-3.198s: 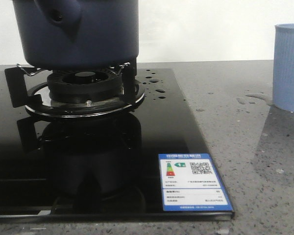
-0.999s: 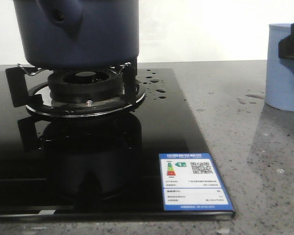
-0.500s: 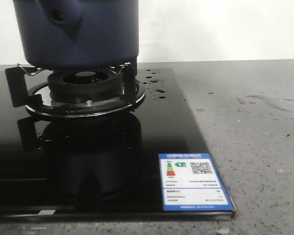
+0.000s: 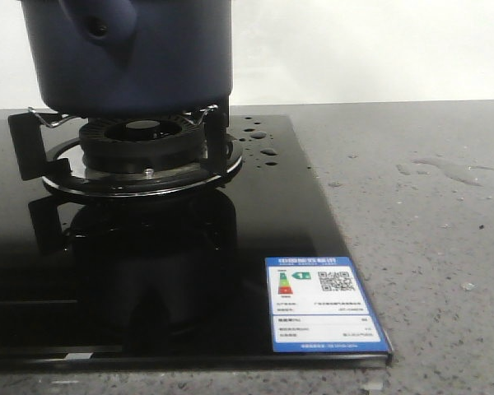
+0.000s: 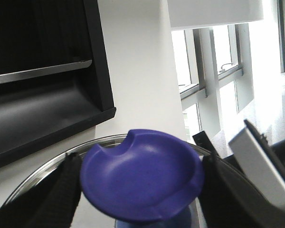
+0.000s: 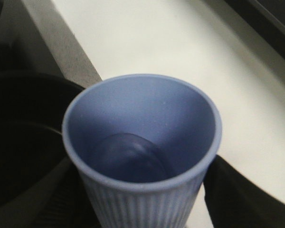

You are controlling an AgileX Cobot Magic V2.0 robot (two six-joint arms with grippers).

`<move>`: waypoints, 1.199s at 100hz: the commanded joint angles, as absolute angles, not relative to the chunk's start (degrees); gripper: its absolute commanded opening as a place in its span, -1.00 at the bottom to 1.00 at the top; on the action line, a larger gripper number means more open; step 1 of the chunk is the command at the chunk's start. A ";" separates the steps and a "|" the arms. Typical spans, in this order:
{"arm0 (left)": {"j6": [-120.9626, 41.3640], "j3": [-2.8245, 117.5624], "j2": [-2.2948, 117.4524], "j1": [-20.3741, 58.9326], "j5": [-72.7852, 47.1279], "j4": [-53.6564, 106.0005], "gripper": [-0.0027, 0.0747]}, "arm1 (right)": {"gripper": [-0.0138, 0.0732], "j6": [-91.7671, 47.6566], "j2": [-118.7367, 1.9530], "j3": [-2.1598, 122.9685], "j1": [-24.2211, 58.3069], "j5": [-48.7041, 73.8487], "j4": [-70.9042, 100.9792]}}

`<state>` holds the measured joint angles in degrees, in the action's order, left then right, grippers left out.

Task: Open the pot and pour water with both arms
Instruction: 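Lift the cup with the right gripper and carry it toward the pot, then tilt the cup with the right gripper to pour water into the pot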

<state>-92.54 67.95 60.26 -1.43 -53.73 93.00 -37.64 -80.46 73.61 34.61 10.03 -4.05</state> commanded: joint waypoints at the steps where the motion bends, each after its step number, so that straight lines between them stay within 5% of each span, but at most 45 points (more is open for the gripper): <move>1: -91.87 70.22 58.80 -1.49 -52.94 99.38 -0.20 | -0.12 -37.98 -80.24 76.88 35.11 4.11 -13.00; 36: -90.92 70.12 58.56 -1.49 -52.94 99.38 -0.20 | -0.12 -37.98 -84.75 76.87 35.11 -1.30 -41.44; 120: -90.59 70.12 58.56 -1.49 -53.29 99.26 -0.20 | -0.12 -37.98 -87.69 85.17 33.07 0.00 -73.29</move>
<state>-91.15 67.95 59.74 -1.43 -53.73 93.41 -37.75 -89.52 81.34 33.42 1.93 -68.12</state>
